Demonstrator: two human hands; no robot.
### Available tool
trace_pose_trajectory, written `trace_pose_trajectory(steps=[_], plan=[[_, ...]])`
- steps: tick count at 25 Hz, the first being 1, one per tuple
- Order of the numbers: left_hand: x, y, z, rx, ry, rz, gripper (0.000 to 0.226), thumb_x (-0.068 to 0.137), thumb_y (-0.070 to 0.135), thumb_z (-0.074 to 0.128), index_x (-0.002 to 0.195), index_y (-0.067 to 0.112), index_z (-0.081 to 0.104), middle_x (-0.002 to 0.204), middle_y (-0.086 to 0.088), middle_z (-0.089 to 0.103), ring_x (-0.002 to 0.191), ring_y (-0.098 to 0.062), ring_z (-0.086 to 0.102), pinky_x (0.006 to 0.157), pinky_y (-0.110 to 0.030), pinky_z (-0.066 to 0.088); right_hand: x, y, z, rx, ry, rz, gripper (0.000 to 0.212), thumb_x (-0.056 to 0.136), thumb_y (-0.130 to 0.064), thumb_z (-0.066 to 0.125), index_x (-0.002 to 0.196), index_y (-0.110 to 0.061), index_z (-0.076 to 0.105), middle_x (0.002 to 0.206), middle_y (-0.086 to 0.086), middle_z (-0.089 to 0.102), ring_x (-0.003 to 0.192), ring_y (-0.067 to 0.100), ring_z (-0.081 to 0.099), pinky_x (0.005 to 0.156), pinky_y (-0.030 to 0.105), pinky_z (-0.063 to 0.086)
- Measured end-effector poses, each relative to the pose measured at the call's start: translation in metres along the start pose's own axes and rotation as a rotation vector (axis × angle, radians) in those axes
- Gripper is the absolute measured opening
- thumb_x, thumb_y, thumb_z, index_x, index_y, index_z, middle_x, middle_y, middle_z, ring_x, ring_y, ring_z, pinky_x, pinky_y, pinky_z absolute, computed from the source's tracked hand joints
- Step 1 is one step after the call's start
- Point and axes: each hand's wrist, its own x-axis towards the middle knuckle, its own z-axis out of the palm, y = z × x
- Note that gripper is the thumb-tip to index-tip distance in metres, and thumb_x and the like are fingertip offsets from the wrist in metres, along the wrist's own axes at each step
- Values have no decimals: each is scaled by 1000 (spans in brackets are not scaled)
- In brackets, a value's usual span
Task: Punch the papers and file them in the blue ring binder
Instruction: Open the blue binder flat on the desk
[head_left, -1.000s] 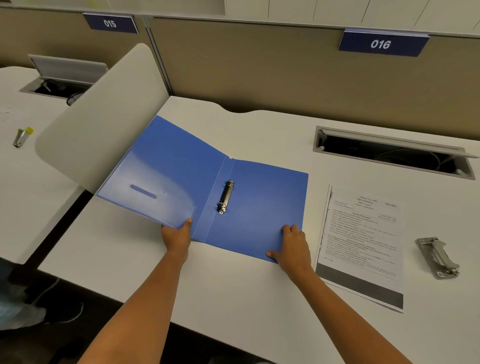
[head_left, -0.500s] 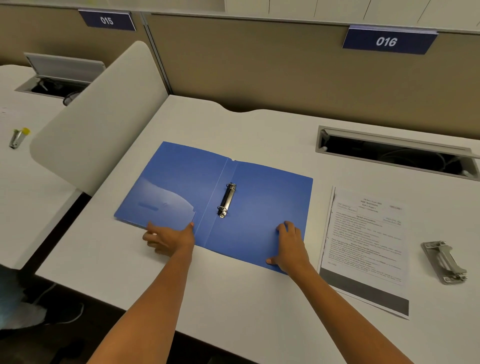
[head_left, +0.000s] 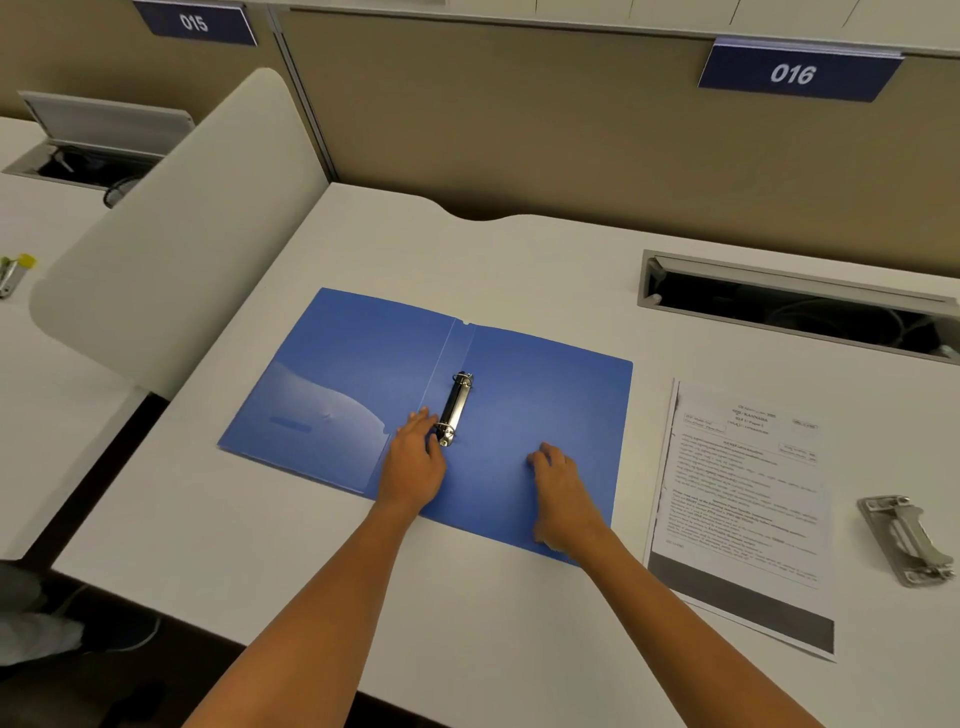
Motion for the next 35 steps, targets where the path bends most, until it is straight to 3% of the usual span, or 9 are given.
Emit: trace_pose_trajectory(steps=[3, 5, 7, 10, 16, 22, 26, 31, 35], plan=[[2, -4, -2, -10, -1, 8, 41, 100, 19, 50, 140, 11, 49, 145, -10, 50, 135, -31, 46, 110, -42, 37, 14, -12, -1, 293, -6, -95, 70, 73, -9, 73, 135, -19, 43, 150, 2, 30, 138, 21, 30, 109, 30, 33], [3, -8, -1, -23, 3, 10, 43, 100, 22, 49, 142, 14, 48, 143, -9, 53, 130, -31, 51, 109, -45, 42, 24, -21, 2, 437, 111, -148, 57, 73, -14, 73, 126, -19, 53, 133, 0, 50, 121, 16, 48, 106, 32, 41], [4, -11, -1, -14, 13, 8, 44, 99, 24, 49, 142, 15, 47, 141, -9, 55, 127, -31, 53, 107, -47, 44, 35, -30, 6, 522, 187, -176, 49, 74, -15, 73, 120, -18, 57, 116, -1, 59, 105, 9, 55, 97, 34, 47], [6, -10, -3, 19, 35, 31, 44, 98, 25, 52, 141, 13, 50, 137, -10, 58, 123, -31, 56, 105, -43, 46, 54, -43, 13, 543, 195, -166, 47, 74, -17, 72, 119, -23, 58, 105, -4, 57, 99, 13, 55, 93, 38, 48], [12, -10, -10, 113, 53, 39, 44, 96, 33, 56, 137, 17, 54, 125, -12, 65, 111, -30, 63, 96, -37, 50, 73, -54, 18, 422, 60, -95, 34, 79, -25, 68, 110, -37, 61, 109, -7, 52, 109, 14, 44, 92, 36, 32], [16, -11, -14, 177, 53, 74, 47, 96, 39, 55, 137, 18, 54, 117, -12, 70, 101, -29, 67, 90, -36, 54, 80, -53, 17, 518, 64, -91, 25, 72, -35, 72, 92, -44, 59, 102, -8, 53, 102, 14, 50, 94, 46, 40], [16, -8, -10, 185, 84, 60, 52, 95, 37, 56, 140, 14, 43, 116, -9, 71, 96, -31, 69, 81, -37, 56, 83, -50, 18, 558, 67, -159, 23, 67, -47, 71, 85, -51, 57, 99, -9, 53, 98, 14, 51, 92, 50, 43], [15, -4, -10, 163, 102, 48, 44, 96, 33, 56, 134, 12, 46, 113, -9, 72, 94, -31, 70, 77, -35, 57, 84, -44, 17, 607, 77, -218, 31, 65, -50, 76, 90, -37, 62, 97, -6, 56, 93, 10, 52, 88, 42, 47], [15, -3, -12, 182, 98, 53, 41, 96, 35, 56, 130, 12, 51, 117, -10, 70, 97, -31, 69, 80, -35, 56, 81, -38, 16, 615, 69, -246, 32, 70, -34, 79, 97, -31, 64, 96, 0, 56, 89, 11, 54, 86, 36, 50]])
